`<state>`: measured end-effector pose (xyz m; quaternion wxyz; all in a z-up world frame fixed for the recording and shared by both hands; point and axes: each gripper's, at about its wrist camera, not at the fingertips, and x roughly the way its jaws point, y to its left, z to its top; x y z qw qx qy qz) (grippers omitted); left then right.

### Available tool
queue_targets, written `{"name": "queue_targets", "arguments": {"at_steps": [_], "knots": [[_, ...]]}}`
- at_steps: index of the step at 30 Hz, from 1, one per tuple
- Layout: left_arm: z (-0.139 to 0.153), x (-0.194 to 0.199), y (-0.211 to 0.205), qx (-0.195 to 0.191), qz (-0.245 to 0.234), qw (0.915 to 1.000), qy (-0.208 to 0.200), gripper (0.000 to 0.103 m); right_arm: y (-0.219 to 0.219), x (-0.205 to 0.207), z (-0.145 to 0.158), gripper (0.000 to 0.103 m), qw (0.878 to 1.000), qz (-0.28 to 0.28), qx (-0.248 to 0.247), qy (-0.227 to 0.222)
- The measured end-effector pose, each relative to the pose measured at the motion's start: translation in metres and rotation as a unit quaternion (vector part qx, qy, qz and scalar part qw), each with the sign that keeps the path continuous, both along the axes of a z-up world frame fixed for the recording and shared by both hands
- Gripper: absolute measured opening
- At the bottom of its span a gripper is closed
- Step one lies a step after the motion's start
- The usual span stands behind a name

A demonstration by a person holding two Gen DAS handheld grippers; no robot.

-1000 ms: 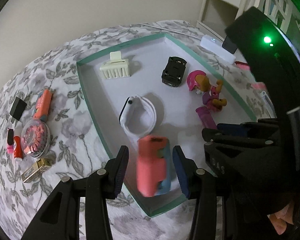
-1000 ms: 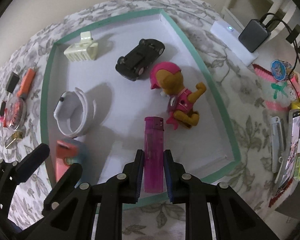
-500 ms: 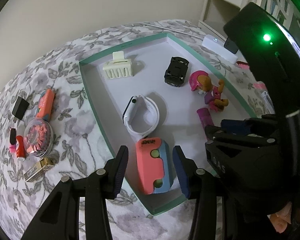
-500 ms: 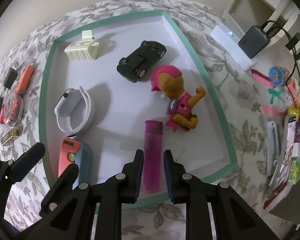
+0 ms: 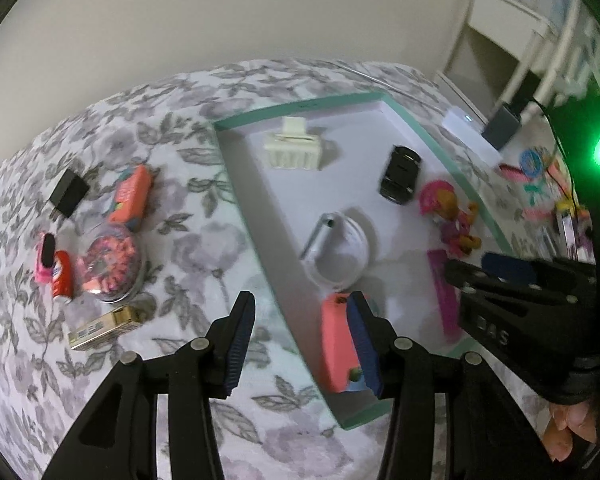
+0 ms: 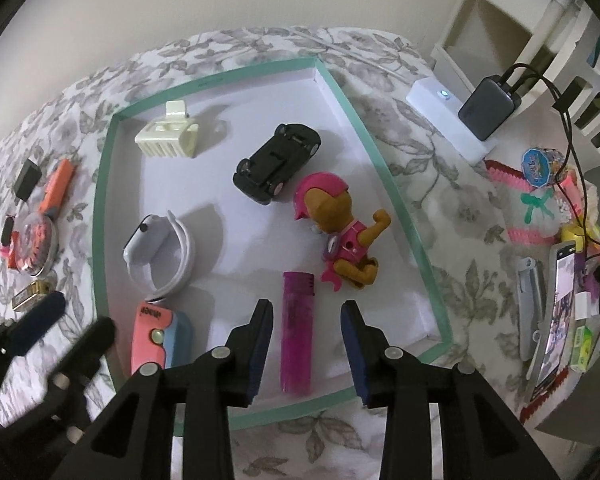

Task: Organize rigid objects
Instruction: 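Carry the pink lighter and pink-blue case into the white tray and open both grippers, then move both tools back over the remaining toys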

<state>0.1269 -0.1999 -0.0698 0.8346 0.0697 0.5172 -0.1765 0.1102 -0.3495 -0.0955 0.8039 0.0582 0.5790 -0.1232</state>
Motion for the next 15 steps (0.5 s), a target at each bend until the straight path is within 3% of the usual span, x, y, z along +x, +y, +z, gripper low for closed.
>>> {"name": "queue_targets", "arguments": {"at_steps": [4, 6, 8, 12, 15], "knots": [[0.004, 0.008, 0.016, -0.013, 0.031, 0.9994, 0.006, 0.054, -0.001, 0.003, -0.002, 0.039, 1.000, 0.003, 0.000, -0.001], [0.005, 0.012, 0.027, -0.021, 0.050, 0.9985, 0.010, 0.059, -0.001, 0.004, -0.003, 0.046, 1.000, 0.006, -0.003, -0.002], [0.005, 0.016, 0.035, -0.025, 0.065, 0.9975, 0.014, 0.059, 0.001, 0.003, -0.001, 0.060, 1.000, 0.008, -0.006, -0.005], [0.005, 0.022, 0.050, -0.021, 0.095, 0.9951, 0.017, 0.061, 0.005, 0.004, 0.004, 0.067, 1.000, 0.012, -0.012, -0.019], [0.005, 0.026, 0.061, -0.023, 0.112, 0.9934, 0.017, 0.079, 0.008, 0.005, 0.007, 0.074, 0.999, 0.017, -0.014, -0.029]]}}
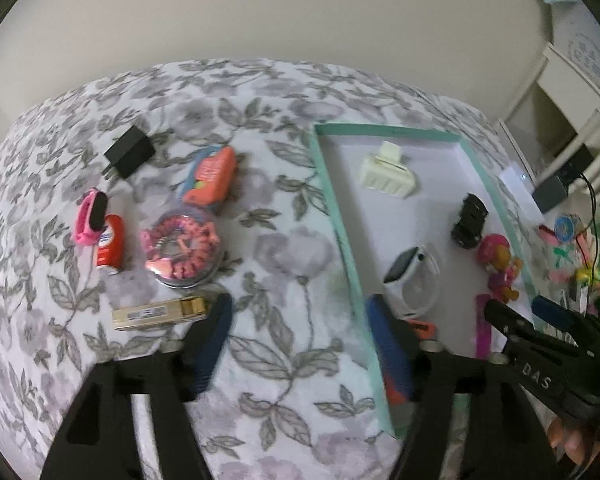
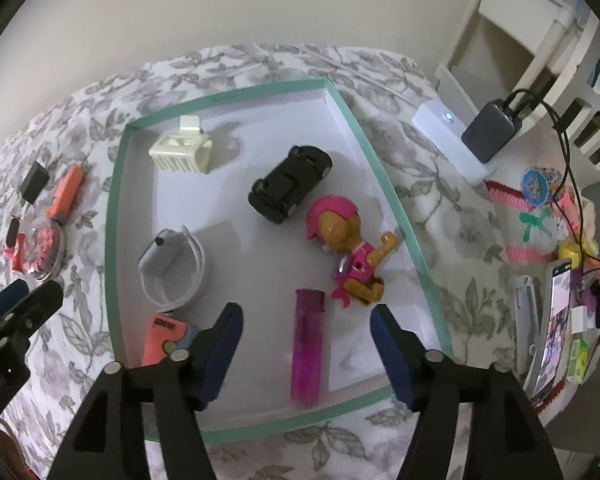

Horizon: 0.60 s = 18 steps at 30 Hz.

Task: Organize rigid objects
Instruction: 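Move both tools back over the remaining toys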

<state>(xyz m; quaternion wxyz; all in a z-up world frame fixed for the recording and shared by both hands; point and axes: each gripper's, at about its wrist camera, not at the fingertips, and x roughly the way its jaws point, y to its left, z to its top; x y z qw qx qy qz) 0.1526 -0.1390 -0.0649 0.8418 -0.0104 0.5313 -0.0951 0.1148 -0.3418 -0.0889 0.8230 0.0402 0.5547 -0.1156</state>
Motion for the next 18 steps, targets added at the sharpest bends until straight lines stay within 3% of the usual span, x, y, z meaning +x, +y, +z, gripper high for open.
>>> {"name": "queue_targets", "arguments": {"at_steps": [7, 13, 14, 16, 18], "knots": [[0.004, 0.002, 0.009, 0.001, 0.010, 0.9999, -0.011, 0.083, 0.013, 0.002, 0.003, 0.095, 0.999, 0.024, -0.024, -0.014], [0.004, 0.003, 0.012, 0.011, 0.011, 0.9998, -0.016, 0.084, 0.025, 0.003, 0.004, 0.103, 0.998, 0.047, -0.042, -0.022], [0.005, 0.003, 0.013, 0.012, 0.012, 0.9997, -0.018, 0.085, 0.027, 0.003, 0.004, 0.103, 0.997, 0.050, -0.044, -0.024], [0.007, 0.003, 0.016, 0.016, 0.019, 0.9994, -0.025, 0.101, 0.030, 0.004, 0.004, 0.103, 0.997, 0.055, -0.048, -0.028], [0.010, 0.003, 0.021, 0.017, 0.028, 0.9989, -0.035, 0.101, 0.032, 0.004, 0.004, 0.103, 0.997, 0.056, -0.049, -0.031]]}}
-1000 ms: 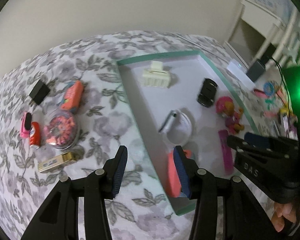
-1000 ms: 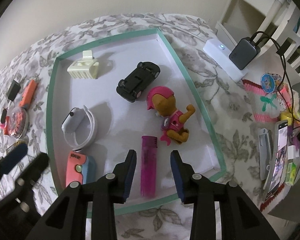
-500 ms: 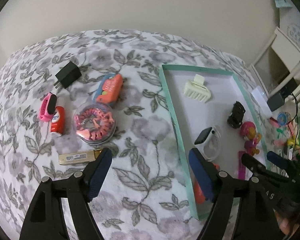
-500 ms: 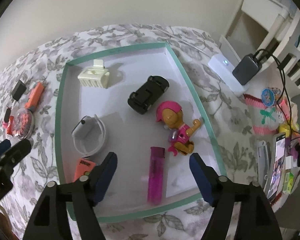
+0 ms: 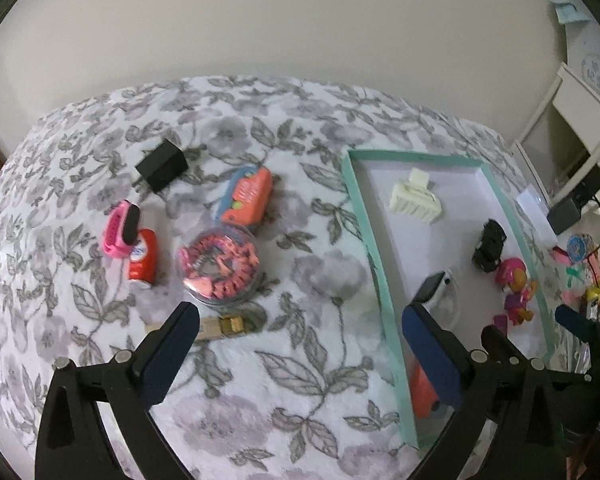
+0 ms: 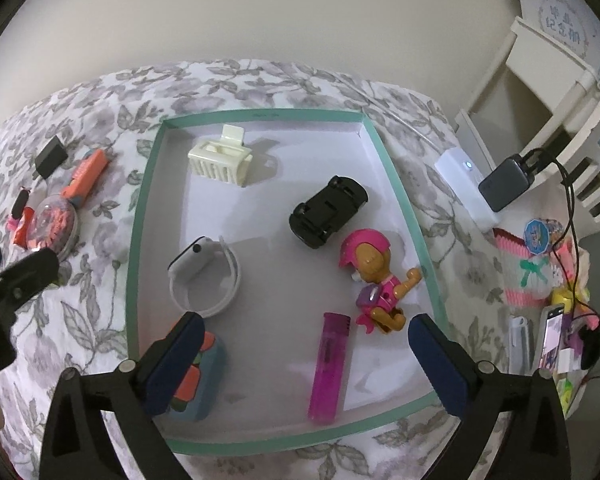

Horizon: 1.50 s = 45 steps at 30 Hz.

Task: Organize rigid objects
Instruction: 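Move both tools back over the remaining toys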

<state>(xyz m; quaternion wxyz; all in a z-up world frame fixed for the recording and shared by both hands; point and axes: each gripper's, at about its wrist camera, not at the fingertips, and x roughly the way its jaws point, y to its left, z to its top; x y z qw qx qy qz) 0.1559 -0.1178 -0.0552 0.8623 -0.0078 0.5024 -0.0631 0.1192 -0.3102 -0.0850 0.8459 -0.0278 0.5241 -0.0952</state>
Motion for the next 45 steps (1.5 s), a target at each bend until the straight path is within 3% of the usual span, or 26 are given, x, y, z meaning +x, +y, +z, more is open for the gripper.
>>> {"name": "queue_targets", "arguments": {"at_steps": [10, 14, 21, 25, 34, 45], "knots": [[0.006, 0.006, 0.026, -0.007, 0.030, 0.9995, -0.004, 0.101, 0.015, 0.002, 0.001, 0.103, 1.000, 0.015, 0.009, -0.006], [0.009, 0.008, 0.040, -0.013, 0.045, 0.9989, 0.001, 0.101, 0.025, 0.003, 0.007, 0.103, 0.999, 0.025, 0.033, -0.012], [0.013, 0.011, 0.100, -0.026, 0.116, 0.9928, 0.016, 0.101, 0.072, 0.009, 0.022, 0.103, 0.992, 0.084, 0.085, -0.030], [0.017, 0.009, 0.136, -0.032, 0.156, 0.9871, 0.016, 0.101, 0.096, 0.015, 0.022, 0.103, 0.990, 0.103, 0.088, -0.031], [0.010, 0.009, 0.181, -0.060, 0.211, 0.9753, 0.030, 0.101, 0.134, 0.034, 0.004, 0.103, 0.986, 0.128, 0.104, -0.012], [-0.014, 0.018, 0.190, -0.067, 0.221, 0.9703, 0.070, 0.101, 0.172, 0.053, -0.025, 0.103, 0.981, 0.126, 0.148, 0.008]]}}
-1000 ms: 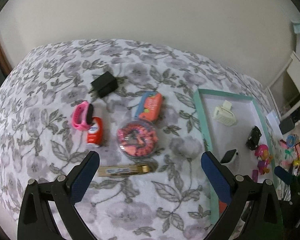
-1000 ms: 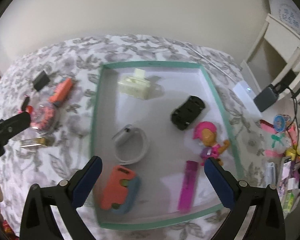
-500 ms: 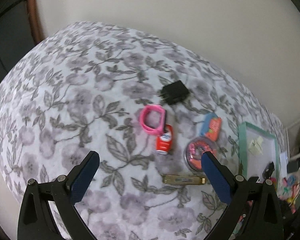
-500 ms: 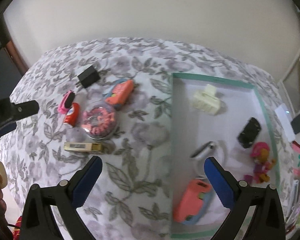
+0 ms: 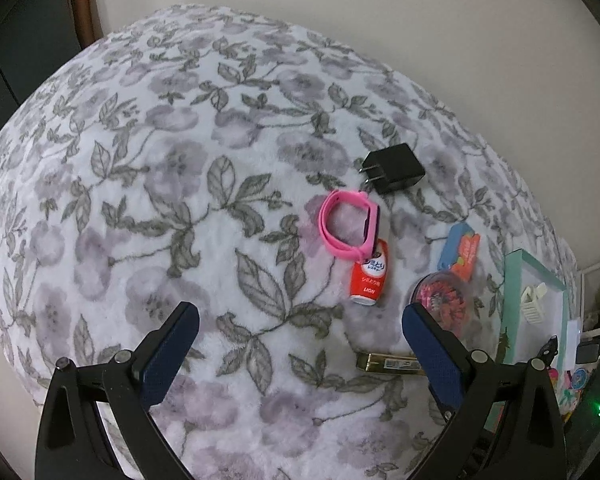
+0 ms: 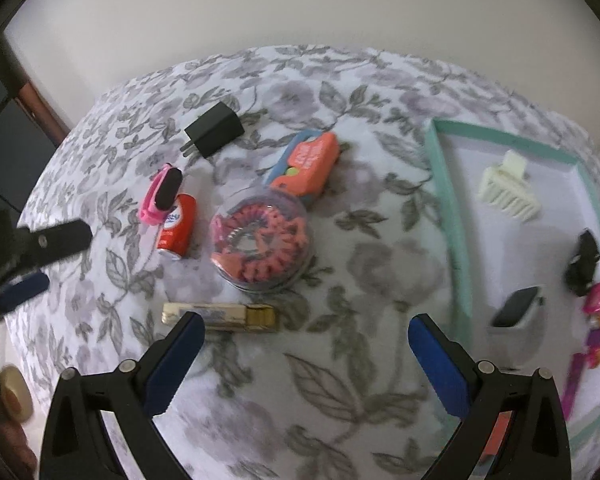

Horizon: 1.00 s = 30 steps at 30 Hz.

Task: Organize rigid objects
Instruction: 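Move both tools back over the remaining toys, then grasp the gold-black patterned lighter with the right gripper while the left grasps the pink-band watch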

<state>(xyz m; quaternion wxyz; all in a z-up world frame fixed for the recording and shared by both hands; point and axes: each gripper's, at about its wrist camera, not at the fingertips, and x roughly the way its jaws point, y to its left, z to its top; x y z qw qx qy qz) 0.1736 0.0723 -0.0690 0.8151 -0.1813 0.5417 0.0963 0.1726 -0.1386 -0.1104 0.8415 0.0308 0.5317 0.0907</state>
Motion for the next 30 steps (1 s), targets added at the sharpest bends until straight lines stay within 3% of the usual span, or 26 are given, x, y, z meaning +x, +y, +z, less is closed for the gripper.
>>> {"name": "queue_targets", "arguments": {"at_steps": [6, 20, 25, 30], "knots": [[-0.009, 0.003, 0.009, -0.001, 0.009, 0.9999, 0.012, 0.101, 0.017, 0.011, -0.018, 0.103, 0.999, -0.020, 0.037, 0.010], [-0.011, 0.004, 0.011, 0.008, 0.013, 0.9998, 0.016, 0.101, 0.031, 0.018, -0.031, 0.103, 0.999, -0.038, 0.025, 0.003], [-0.009, 0.004, 0.010, 0.014, 0.009, 0.9997, 0.015, 0.101, 0.034, 0.019, -0.034, 0.103, 0.999, -0.047, -0.006, 0.001], [-0.010, 0.005, 0.010, 0.015, 0.008, 0.9997, 0.018, 0.101, 0.045, 0.017, -0.037, 0.103, 0.999, -0.017, -0.038, 0.014]]}}
